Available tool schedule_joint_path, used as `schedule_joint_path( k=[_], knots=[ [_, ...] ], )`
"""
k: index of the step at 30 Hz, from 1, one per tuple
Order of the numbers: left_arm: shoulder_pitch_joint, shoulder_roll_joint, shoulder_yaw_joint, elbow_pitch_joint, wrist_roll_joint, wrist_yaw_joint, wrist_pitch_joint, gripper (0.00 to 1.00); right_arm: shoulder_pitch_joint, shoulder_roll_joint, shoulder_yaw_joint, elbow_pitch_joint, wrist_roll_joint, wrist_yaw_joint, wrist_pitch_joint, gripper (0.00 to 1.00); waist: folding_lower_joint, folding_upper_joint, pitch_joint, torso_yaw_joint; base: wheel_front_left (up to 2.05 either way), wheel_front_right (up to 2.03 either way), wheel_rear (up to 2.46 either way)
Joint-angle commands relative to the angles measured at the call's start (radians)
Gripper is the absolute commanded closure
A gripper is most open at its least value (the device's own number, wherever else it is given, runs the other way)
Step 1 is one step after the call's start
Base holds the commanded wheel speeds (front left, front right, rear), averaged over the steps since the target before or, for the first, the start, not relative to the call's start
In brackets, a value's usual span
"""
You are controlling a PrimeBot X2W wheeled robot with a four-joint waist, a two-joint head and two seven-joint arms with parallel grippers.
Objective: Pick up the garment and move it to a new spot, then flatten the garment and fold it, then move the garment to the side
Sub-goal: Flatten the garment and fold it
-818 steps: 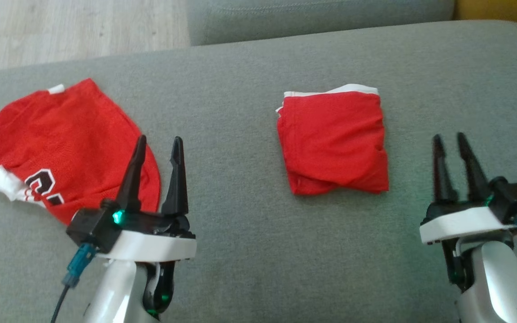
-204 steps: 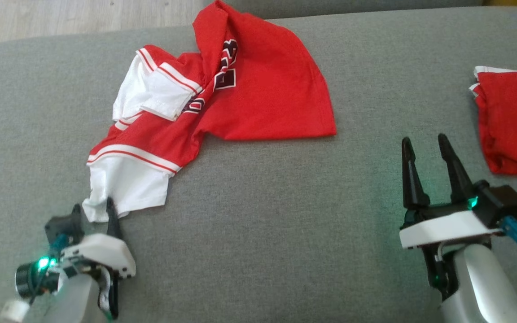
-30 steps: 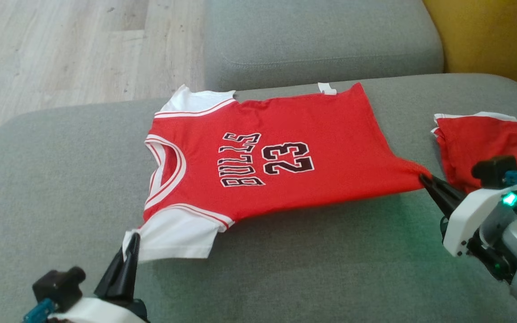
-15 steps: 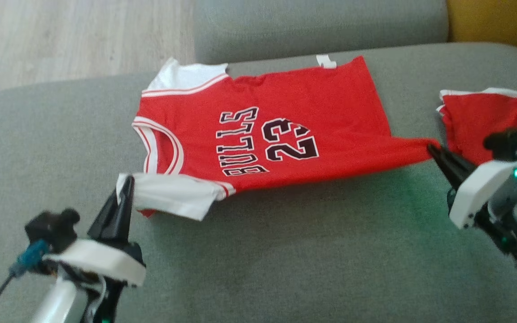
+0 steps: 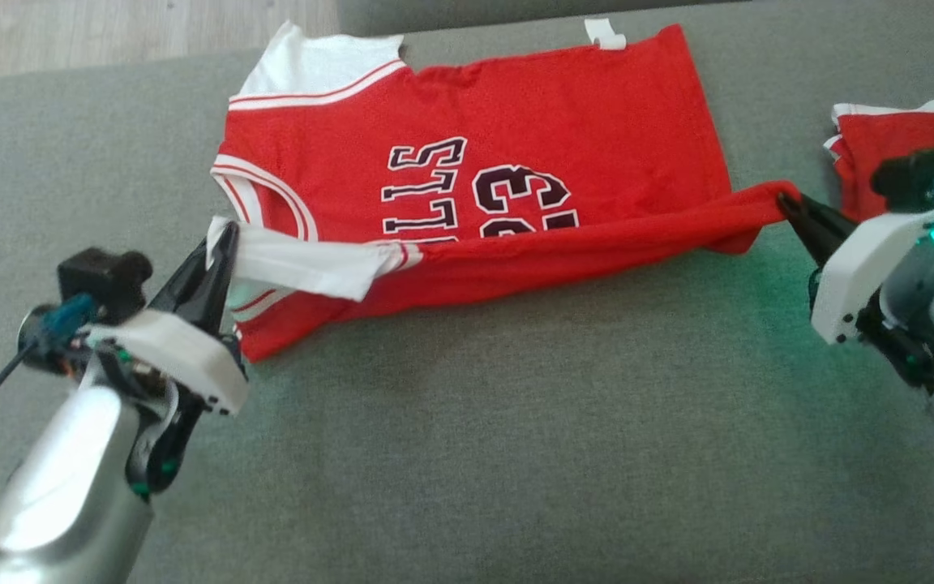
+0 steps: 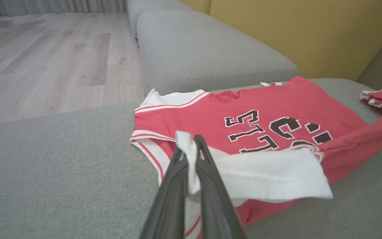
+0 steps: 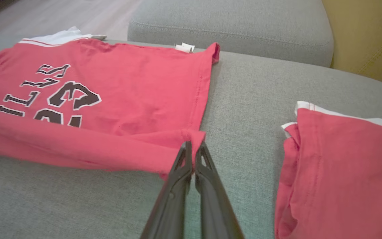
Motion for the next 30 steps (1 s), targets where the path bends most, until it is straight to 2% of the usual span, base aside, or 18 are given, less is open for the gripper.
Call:
schedule_joint_path(
  k=[1, 7, 14, 15, 16, 17, 21, 26, 28, 30],
  knots=[
    [-0.060, 0.044, 0.036, -0.019, 0.008, -0.004, 0.003, 1.00, -0.024, -0.011, 0.003, -0.018, -0.010, -0.001, 0.001, 1.00, -0.0001, 0.0000, 0.010, 0.002, 0.00, 0.00, 0.00],
    [-0.171, 0.050, -0.042, 0.088, 0.075, -0.030, 0.061, 1.00, -0.075, 0.003, 0.040, 0.031, -0.022, -0.001, 0.037, 1.00, -0.0001, 0.0000, 0.045, 0.005, 0.00, 0.00, 0.00],
    [-0.321, 0.021, -0.093, 0.218, 0.142, -0.039, 0.043, 1.00, -0.181, 0.029, 0.083, 0.117, -0.029, -0.001, 0.022, 1.00, -0.0001, 0.0000, 0.100, 0.021, 0.00, 0.00, 0.00],
    [-0.339, 0.016, -0.099, 0.236, 0.150, -0.040, 0.035, 0.91, -0.196, 0.033, 0.084, 0.129, -0.030, -0.001, 0.009, 0.55, -0.0001, 0.0000, 0.105, 0.025, 0.00, 0.00, 0.00],
    [-0.356, 0.009, -0.103, 0.252, 0.158, -0.039, 0.021, 0.18, -0.209, 0.039, 0.076, 0.146, -0.022, -0.001, -0.004, 0.00, -0.0001, 0.0000, 0.108, 0.027, 0.00, 0.00, 0.00],
    [-0.372, -0.001, -0.103, 0.268, 0.163, -0.037, 0.005, 0.00, -0.222, 0.044, 0.073, 0.162, -0.021, -0.001, -0.018, 0.00, -0.0001, 0.0000, 0.110, 0.029, 0.00, 0.00, 0.00],
    [-0.418, -0.044, -0.070, 0.311, 0.154, -0.005, -0.110, 0.00, -0.260, 0.062, 0.053, 0.210, -0.013, -0.001, -0.108, 0.00, -0.0001, 0.0000, 0.104, 0.036, 0.00, 0.00, 0.00],
    [-0.414, -0.098, -0.007, 0.325, 0.114, 0.034, -0.296, 0.00, -0.256, 0.076, 0.014, 0.234, -0.018, -0.001, -0.314, 0.00, -0.0001, 0.0000, 0.066, 0.040, 0.00, 0.00, 0.00],
    [-0.393, -0.111, 0.013, 0.316, 0.100, 0.040, -0.342, 0.00, -0.238, 0.085, -0.018, 0.243, -0.016, -0.001, -0.387, 0.00, -0.0001, 0.0000, 0.043, 0.039, 0.00, 0.00, 0.00],
    [-0.363, -0.119, 0.032, 0.295, 0.104, 0.066, -0.368, 0.00, -0.212, 0.099, -0.064, 0.236, -0.012, -0.001, -0.425, 0.00, -0.0001, 0.0000, 0.020, 0.039, 0.00, 0.00, 0.00]
  ],
)
